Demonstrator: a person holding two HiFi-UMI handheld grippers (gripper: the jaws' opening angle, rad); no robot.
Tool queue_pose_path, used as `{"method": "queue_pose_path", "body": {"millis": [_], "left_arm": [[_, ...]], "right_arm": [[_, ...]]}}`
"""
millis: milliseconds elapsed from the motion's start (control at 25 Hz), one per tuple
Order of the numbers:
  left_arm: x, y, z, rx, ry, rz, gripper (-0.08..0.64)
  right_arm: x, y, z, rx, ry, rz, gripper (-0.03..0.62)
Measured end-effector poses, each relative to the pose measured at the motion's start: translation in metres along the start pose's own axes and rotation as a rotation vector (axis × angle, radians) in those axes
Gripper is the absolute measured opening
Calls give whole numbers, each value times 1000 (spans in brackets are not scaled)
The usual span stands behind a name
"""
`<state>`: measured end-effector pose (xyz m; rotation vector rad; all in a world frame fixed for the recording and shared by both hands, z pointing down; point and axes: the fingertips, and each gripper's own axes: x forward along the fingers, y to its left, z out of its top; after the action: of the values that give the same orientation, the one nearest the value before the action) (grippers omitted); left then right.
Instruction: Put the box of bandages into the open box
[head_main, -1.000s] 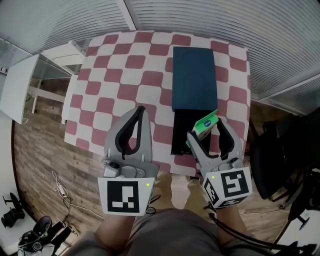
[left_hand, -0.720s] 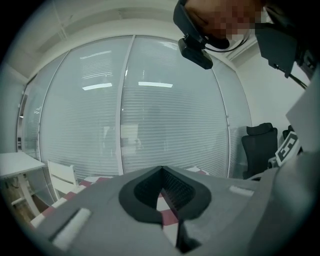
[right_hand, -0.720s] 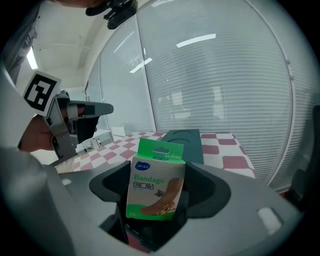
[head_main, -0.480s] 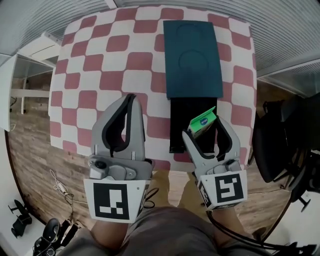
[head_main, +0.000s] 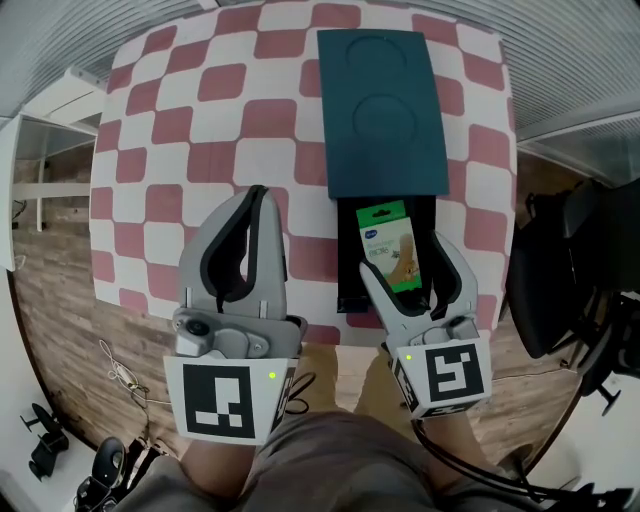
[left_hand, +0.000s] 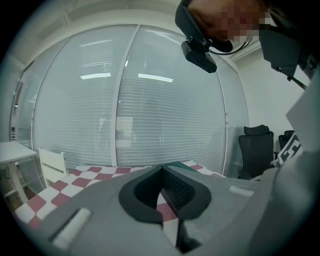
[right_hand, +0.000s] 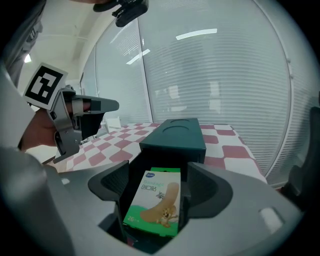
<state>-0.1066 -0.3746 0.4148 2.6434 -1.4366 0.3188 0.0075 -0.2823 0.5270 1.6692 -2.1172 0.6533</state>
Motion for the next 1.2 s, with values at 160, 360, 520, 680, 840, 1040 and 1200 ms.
{"method": "queue_pose_path", "body": {"millis": [160, 360, 520, 680, 840, 1040, 1200], "left_arm": [[1, -2, 0, -5, 6, -1, 0], [-6, -6, 18, 6, -20, 14, 0], [-21, -14, 46, 30, -69, 30, 0], [-42, -21, 81, 50, -135, 60, 0], [-68, -25, 110, 75, -188, 93, 0], [-91, -31, 146, 92, -280, 129, 0], [-104, -35, 163, 94, -332, 149, 0]], "right_arm": [[0, -2, 7, -4, -19, 7, 393], [-9, -4, 34, -24, -84, 14, 374], [-31, -7, 80, -41, -195, 12, 308], [-60, -6, 127, -89, -308, 16, 209], [-91, 3, 168, -134, -406, 32, 101], [-120, 10, 206, -176, -498, 37, 26], [-137, 13, 226, -225, -549, 40, 26]]}}
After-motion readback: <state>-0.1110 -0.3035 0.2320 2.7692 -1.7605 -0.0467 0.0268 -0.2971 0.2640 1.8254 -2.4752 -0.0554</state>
